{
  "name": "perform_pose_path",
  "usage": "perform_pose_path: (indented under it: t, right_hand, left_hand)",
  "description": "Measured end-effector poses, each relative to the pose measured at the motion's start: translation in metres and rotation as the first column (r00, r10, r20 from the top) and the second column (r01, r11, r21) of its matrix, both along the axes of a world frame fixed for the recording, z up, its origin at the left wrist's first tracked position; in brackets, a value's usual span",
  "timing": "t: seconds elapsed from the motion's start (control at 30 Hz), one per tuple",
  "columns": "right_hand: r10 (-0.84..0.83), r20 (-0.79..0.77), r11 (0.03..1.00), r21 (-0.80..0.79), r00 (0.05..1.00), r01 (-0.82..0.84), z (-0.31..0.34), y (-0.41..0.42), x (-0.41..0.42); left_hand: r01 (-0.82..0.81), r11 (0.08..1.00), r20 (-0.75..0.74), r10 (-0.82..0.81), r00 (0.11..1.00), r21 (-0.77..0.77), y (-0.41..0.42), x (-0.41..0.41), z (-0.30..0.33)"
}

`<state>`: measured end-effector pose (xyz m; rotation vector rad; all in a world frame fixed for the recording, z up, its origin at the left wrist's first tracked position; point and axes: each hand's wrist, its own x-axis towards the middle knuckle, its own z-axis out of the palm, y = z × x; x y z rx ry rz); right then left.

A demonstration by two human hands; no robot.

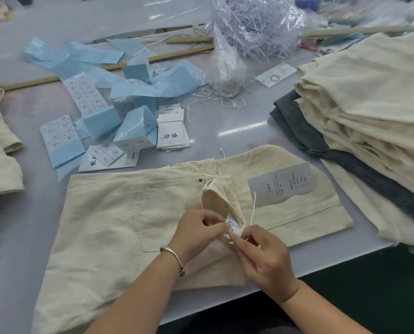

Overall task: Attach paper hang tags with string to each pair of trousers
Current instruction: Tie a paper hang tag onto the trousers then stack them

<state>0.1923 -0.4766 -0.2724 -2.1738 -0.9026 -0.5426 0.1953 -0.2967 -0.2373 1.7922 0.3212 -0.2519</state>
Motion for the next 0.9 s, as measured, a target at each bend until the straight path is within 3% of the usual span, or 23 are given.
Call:
perform_pose_path:
  t: [0.2,0.33,0.5,0.67,0.73,0.77,0.83,0.9]
  right_hand:
    - [0.001,-0.013,1.0,0.006,1.0,-0.001,-0.001,0.0,0.0]
    - [-0.026,-0.192,0.985,0.162,0.981,0.058,0.009,0.003,0.004]
    - [-0.146,-0.37,0.909,0.315,0.918,0.272,0.041,0.001,0.034]
    - [-0.139,-0.414,0.912,0.3,0.9,0.279,0.074,-0.009,0.071]
    - [-0.099,-0.36,0.956,0.223,0.928,0.189,0.083,-0.014,0.082]
    - [-0.075,-0.342,0.979,0.153,0.937,0.134,0.085,-0.016,0.087]
    - [-0.067,-0.39,0.998,-0.031,0.918,0.06,0.085,-0.017,0.095]
    - [-0.095,-0.505,0.987,-0.158,0.858,0.016,0.08,-0.019,0.097]
  left_hand:
    - [-0.005,0.999,-0.02,0.004,1.0,-0.039,0.003,-0.001,-0.001]
    - [-0.056,0.983,-0.04,0.05,0.998,-0.175,0.004,0.0,0.001]
    - [-0.048,0.935,0.102,0.089,0.991,-0.351,0.004,-0.007,0.004]
    - [-0.063,0.917,0.155,0.134,0.979,-0.394,0.001,-0.003,0.01]
    - [-0.049,0.976,0.221,0.098,0.97,-0.214,0.001,0.002,0.012]
    - [-0.01,1.0,0.25,0.011,0.968,-0.005,0.0,0.005,0.011]
    - [0.109,0.911,0.208,-0.205,0.956,0.397,-0.001,0.009,0.004]
    - [0.188,0.767,0.136,-0.337,0.932,0.613,-0.006,0.014,-0.006]
